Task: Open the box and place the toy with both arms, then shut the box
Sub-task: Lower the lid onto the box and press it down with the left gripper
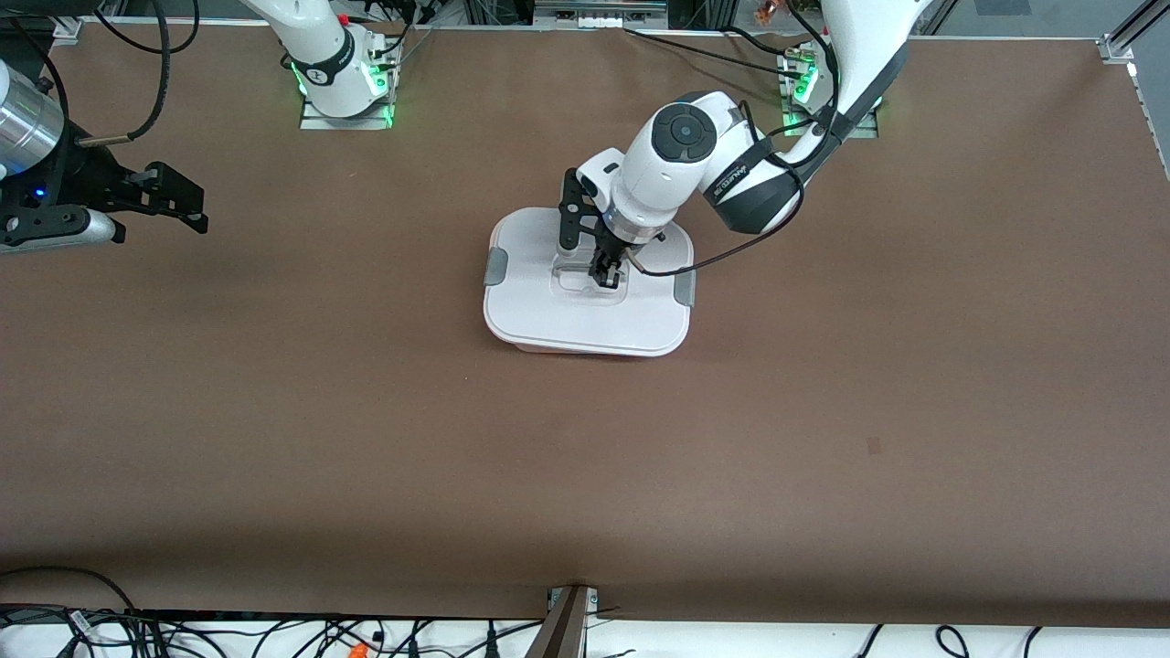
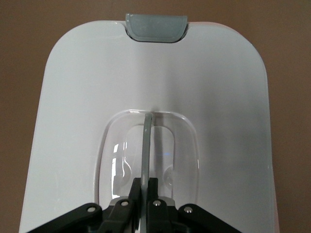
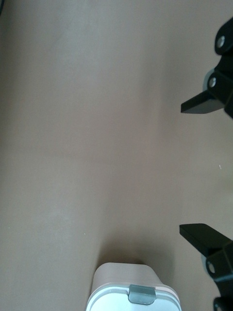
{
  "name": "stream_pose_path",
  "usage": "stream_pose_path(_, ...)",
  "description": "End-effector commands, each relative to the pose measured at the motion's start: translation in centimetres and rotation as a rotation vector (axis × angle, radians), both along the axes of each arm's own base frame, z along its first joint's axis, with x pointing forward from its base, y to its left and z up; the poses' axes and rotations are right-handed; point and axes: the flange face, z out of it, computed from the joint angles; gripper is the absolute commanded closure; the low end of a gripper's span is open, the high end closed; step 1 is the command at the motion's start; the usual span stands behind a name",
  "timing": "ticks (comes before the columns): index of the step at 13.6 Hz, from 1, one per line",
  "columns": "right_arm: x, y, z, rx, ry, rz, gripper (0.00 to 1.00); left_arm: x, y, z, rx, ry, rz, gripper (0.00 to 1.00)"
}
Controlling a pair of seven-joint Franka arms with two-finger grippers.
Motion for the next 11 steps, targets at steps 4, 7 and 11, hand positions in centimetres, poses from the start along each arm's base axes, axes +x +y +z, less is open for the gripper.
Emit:
stream_pose_path(4, 0.1, -0.1, 0.3, -0.005, -0.005, -0.009, 0.00, -0.3, 1.0, -0.3, 0.018, 0.011, 0.022, 1.00)
stream_pose_path(7, 0.1, -0.1, 0.3, -0.003, -0.005, -0.009, 0.00, 0.5, 2.0, 0.8, -0.038, 0.052, 0.061, 1.00)
stream_pose_path(11, 0.1, -0.2, 0.3, -0.003, -0.005, -0.010, 0.00, 0.1, 1.5, 0.9, -0.048, 0.055, 0.056, 1.00)
